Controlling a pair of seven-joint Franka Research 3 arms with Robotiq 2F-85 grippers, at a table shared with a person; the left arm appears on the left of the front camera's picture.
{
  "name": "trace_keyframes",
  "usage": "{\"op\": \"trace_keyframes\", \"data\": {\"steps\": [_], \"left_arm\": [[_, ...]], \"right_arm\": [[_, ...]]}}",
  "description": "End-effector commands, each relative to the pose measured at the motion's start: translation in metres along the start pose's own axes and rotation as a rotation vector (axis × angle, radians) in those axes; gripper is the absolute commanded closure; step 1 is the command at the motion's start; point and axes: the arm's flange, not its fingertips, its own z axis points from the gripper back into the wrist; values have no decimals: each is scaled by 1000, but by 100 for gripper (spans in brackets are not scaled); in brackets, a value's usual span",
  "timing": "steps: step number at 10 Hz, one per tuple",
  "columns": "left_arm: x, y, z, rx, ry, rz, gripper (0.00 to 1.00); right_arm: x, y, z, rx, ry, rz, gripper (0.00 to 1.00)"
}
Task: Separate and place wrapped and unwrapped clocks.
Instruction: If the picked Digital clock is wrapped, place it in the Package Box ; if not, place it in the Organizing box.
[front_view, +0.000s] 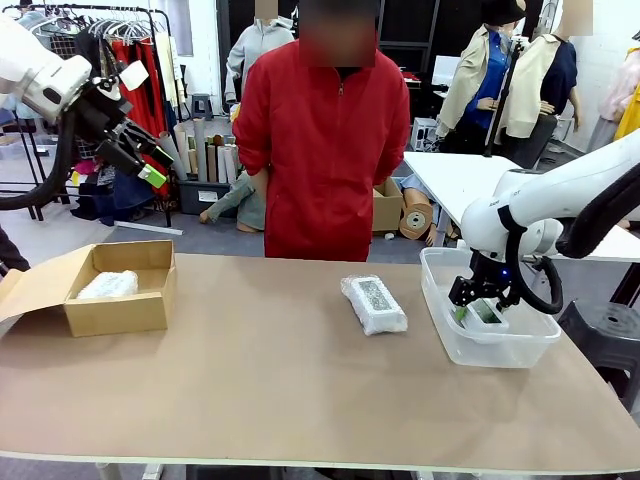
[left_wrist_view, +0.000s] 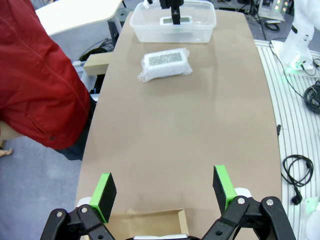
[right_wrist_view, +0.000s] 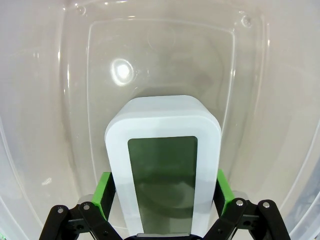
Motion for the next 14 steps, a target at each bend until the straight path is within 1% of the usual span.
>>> {"op": "trace_keyframes", "data": {"steps": [1,3,6,10,14], "left_arm": [[0,-1,1,0,1,-6,0],[0,-1,1,0,1,-6,0],[0,-1,1,0,1,-6,0],[0,-1,1,0,1,-6,0],[0,-1,1,0,1,-6,0]], "right_arm": [[5,-1,6,9,2,4,0],[1,4,10,-15,18,15,0],[-1,5,16,-16,18,16,0],[-5,10,37,-52,-3,22,0],[-8,11,45,-70,-6,54,0]]}}
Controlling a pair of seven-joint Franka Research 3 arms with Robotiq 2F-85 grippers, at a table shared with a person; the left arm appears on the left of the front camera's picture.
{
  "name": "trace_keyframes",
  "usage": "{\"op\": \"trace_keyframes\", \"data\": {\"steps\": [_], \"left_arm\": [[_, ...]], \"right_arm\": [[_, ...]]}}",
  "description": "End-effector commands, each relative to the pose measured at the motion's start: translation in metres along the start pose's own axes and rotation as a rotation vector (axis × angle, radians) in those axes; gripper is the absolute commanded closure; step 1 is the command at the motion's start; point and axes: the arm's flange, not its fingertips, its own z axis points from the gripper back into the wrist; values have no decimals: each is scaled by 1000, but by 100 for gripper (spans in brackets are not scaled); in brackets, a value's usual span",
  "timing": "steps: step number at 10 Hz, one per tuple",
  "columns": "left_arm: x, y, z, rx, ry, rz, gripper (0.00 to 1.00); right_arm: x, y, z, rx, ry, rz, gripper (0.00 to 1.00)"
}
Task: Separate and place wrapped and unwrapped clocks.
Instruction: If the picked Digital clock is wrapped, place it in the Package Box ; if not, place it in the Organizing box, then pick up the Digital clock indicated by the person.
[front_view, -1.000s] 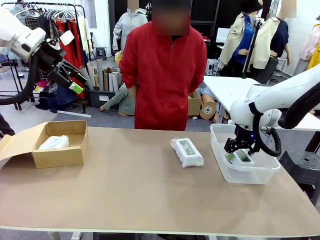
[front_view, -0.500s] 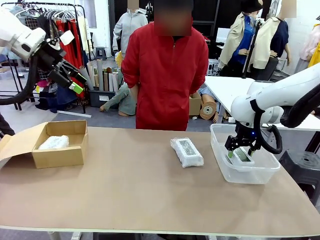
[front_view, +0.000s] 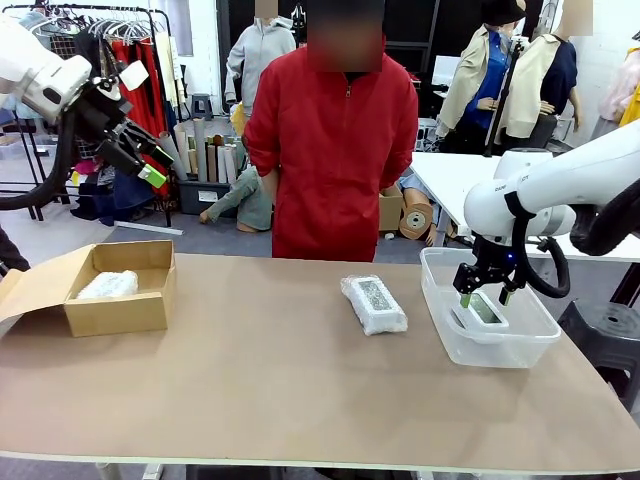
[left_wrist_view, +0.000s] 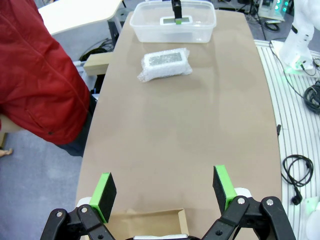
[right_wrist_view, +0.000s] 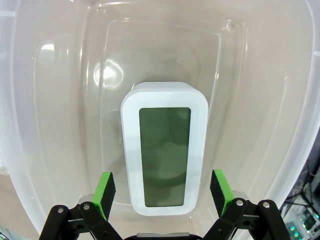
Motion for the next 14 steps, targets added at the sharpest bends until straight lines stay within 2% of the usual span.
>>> {"op": "trace_keyframes", "data": {"steps": [1,12,13,14], "left_arm": [[0,-1,1,0,1,-6,0],[0,-1,1,0,1,-6,0],[0,-1,1,0,1,-6,0],[0,-1,1,0,1,-6,0]], "right_arm": [[0,0,-1,5,-1,-5,0],[0,-1,-2,0,4,-1,0],[-6,3,11,32,27,104,0],[-12,6,29,-1,39,189,0]]}}
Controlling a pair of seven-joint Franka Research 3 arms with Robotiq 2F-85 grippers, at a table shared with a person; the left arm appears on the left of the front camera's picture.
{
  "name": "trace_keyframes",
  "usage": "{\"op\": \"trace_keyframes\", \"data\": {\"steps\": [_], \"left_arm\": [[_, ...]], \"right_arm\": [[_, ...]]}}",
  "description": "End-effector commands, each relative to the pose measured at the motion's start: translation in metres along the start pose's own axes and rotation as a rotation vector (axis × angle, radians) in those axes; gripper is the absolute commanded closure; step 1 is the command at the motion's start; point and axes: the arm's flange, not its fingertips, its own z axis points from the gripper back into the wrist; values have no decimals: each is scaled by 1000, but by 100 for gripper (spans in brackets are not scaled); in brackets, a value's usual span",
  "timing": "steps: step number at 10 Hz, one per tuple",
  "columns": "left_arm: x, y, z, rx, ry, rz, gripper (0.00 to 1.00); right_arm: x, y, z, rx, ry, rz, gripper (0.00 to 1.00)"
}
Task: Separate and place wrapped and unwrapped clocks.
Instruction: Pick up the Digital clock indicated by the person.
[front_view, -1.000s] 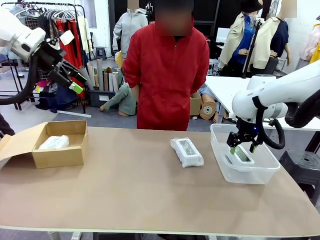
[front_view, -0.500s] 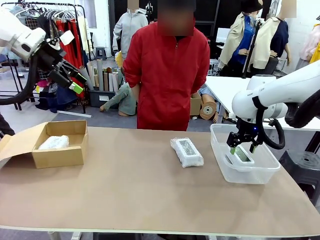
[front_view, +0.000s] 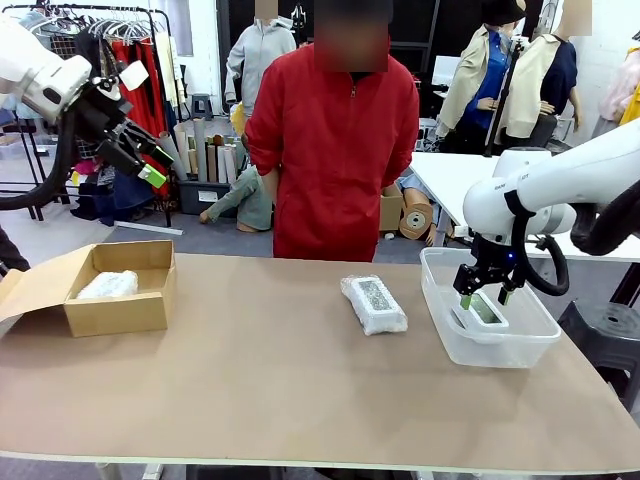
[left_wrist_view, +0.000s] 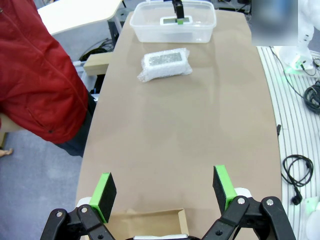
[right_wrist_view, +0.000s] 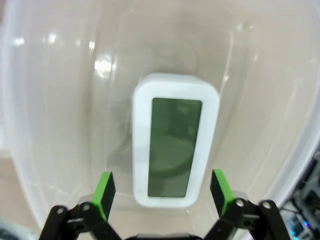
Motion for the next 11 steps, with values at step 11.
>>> {"op": "trace_keyframes", "data": {"steps": [11], "left_arm": [[0,-1,1,0,1,-7,0]], "right_arm": [[-62,40,195,176,-269,1019,0]]}}
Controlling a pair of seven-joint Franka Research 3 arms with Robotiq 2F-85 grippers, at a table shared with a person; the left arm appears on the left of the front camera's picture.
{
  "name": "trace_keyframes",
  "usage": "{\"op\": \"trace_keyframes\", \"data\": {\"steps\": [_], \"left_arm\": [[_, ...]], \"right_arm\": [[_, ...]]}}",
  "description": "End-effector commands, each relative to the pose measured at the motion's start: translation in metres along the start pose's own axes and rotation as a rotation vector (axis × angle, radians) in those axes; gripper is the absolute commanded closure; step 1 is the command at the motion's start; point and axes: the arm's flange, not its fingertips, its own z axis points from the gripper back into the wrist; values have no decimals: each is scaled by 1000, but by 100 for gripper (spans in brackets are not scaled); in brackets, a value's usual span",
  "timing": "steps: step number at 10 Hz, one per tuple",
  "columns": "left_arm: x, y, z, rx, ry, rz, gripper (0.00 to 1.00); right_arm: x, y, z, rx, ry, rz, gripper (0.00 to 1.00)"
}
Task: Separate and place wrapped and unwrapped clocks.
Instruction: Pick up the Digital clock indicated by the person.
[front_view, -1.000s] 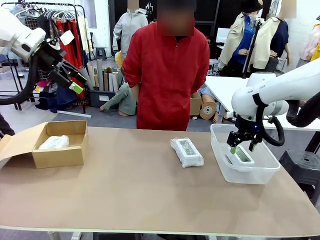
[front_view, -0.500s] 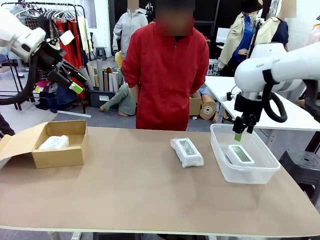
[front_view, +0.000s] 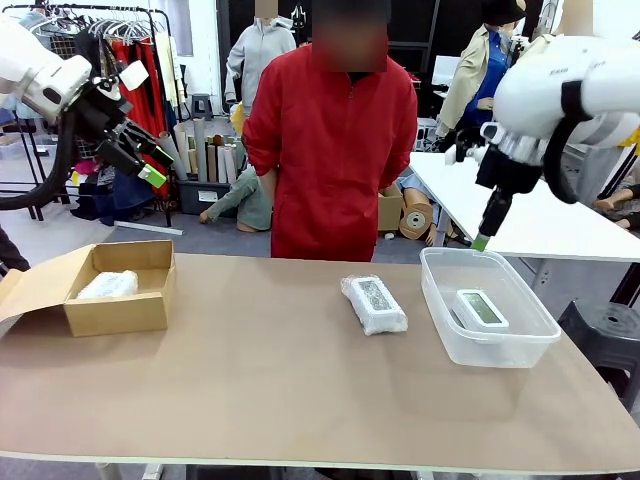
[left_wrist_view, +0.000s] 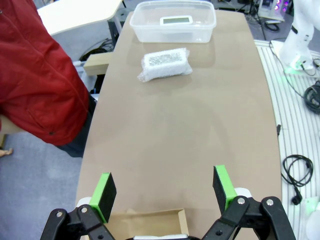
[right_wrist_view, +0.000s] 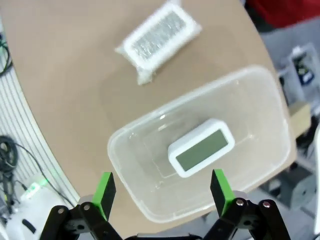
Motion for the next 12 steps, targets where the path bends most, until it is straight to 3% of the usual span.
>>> {"op": "trace_keyframes", "data": {"steps": [1,4,6,12], "left_arm": [[0,-1,1,0,1,-7,0],[0,-1,1,0,1,-7,0],[0,-1,1,0,1,-7,0],[0,-1,1,0,1,-7,0]], "right_arm": [[-5,-5,27,87,-133,146,0],[-18,-12,59,195,-360,263,0],[-25,-11,63,192,-477,326,0],[-16,-16,73,213,-737,492,0]]}}
